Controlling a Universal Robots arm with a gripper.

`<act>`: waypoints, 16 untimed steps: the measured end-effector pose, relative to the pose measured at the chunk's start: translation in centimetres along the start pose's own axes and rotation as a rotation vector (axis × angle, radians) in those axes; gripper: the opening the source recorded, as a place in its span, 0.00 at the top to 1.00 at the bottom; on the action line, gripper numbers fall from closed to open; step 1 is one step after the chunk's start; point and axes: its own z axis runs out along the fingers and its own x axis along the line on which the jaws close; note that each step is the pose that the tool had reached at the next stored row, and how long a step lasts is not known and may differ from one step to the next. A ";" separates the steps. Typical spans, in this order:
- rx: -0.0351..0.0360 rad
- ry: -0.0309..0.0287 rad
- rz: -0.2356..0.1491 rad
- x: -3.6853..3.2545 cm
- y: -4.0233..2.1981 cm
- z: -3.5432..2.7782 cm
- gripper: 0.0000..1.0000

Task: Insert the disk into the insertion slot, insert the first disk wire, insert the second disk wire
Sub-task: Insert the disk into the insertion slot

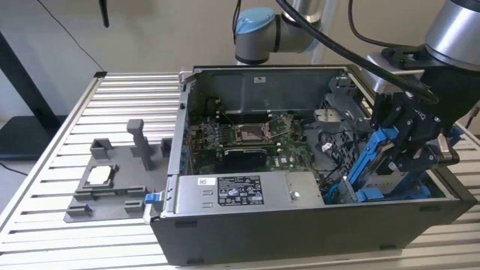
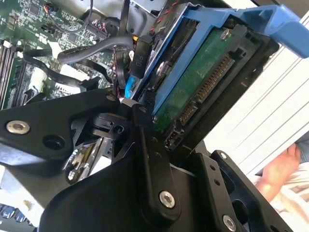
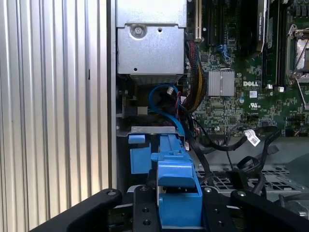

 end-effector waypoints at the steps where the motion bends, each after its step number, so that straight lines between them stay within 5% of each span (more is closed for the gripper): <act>1: 0.0000 -0.0001 0.000 0.00 0.00 0.01 0.67; 16: 0.0001 -0.0001 0.000 0.00 0.00 0.05 0.59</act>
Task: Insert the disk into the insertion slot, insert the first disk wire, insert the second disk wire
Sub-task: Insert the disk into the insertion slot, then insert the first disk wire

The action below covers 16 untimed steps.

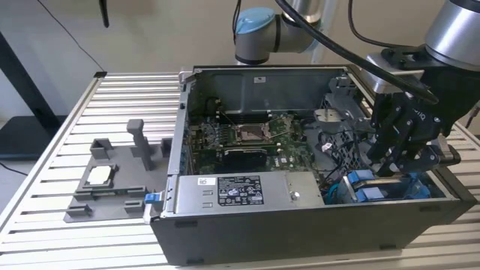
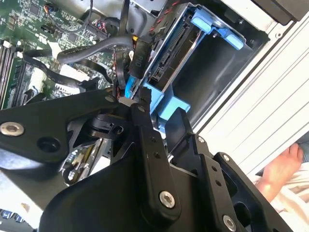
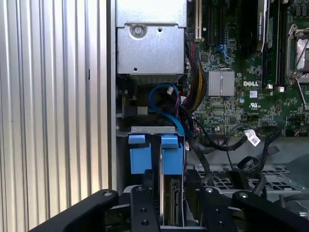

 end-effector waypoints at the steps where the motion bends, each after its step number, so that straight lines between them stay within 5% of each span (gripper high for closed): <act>1: 0.0000 0.0001 0.000 0.00 0.00 0.00 0.59; 6: 0.0000 0.0000 0.000 0.00 -0.01 -0.11 0.59; 16: 0.0013 0.0000 0.000 -0.08 0.02 -2.01 0.59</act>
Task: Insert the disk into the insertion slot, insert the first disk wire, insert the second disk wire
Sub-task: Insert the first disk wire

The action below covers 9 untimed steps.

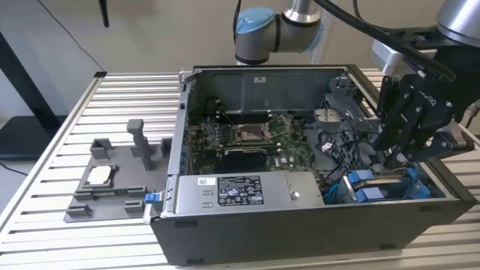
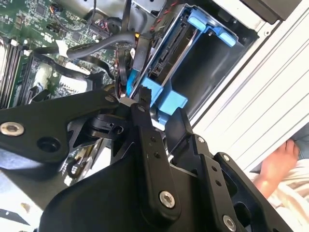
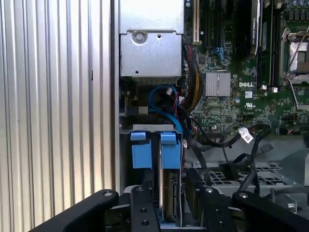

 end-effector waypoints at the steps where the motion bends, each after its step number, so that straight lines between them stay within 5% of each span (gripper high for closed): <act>1: 0.0002 0.0000 0.000 -0.02 0.01 -0.19 0.59; 4: 0.0074 -0.0005 0.000 -0.17 0.03 -0.54 0.59; 9: 0.0772 -0.0013 -0.002 -0.62 0.19 -0.56 0.59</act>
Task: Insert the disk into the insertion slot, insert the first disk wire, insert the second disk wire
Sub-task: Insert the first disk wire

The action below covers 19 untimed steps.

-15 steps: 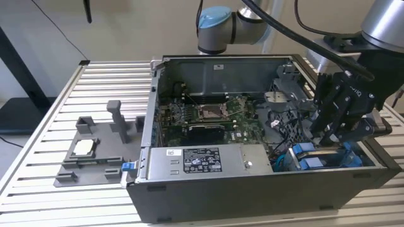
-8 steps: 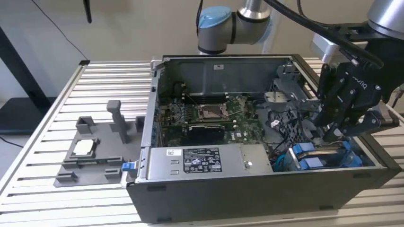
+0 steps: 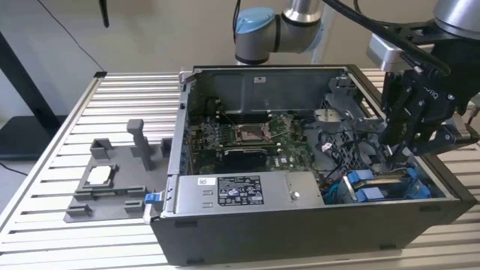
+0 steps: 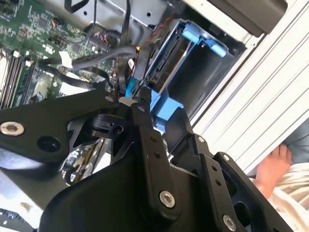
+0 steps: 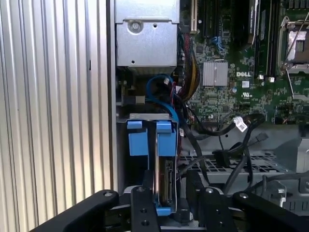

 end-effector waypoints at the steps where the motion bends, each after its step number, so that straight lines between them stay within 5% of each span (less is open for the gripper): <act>1: 0.0097 -0.0002 0.000 -0.08 0.03 -0.03 0.59; 7: 0.0553 -0.0028 -0.002 -0.33 0.15 -0.25 0.59; 14: 0.0967 -0.0022 -0.014 -1.85 0.24 -0.20 0.59; 17: 0.1098 -0.0001 -0.039 -1.86 0.24 -0.13 0.59; 19: 0.1106 0.0044 -0.055 -1.94 0.24 -0.06 0.59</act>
